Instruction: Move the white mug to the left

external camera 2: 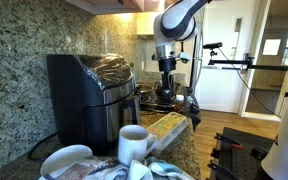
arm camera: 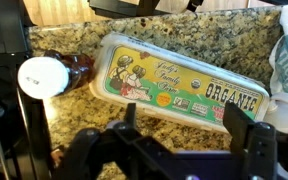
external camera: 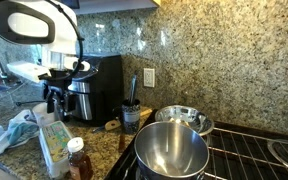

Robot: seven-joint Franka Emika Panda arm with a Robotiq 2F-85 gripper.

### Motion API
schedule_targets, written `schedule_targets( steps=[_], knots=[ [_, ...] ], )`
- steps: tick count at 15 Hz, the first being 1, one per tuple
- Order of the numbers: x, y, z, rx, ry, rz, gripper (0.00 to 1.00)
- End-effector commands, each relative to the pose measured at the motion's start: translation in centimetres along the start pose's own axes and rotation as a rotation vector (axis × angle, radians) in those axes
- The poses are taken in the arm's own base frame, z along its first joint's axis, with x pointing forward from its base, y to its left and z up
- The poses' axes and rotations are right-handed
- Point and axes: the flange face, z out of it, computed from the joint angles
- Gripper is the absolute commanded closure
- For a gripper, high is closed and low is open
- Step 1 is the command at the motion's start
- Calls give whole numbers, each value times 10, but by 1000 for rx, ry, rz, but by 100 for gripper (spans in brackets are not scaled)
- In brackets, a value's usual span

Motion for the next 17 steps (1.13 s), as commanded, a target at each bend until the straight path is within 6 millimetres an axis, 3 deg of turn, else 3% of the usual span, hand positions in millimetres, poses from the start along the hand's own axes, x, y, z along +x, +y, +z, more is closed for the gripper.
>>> schedule_targets(
  steps=[1,2,3,4,17],
  knots=[
    [-24,-2,-12,-7,41,54,11],
    [-27,-3,-13,-2,51,60,2],
    [-31,-4,-12,-3,57,54,2],
    [-15,-2,-9,-3,25,25,4],
    [-24,-4,-10,-5,34,25,2]
  ],
)
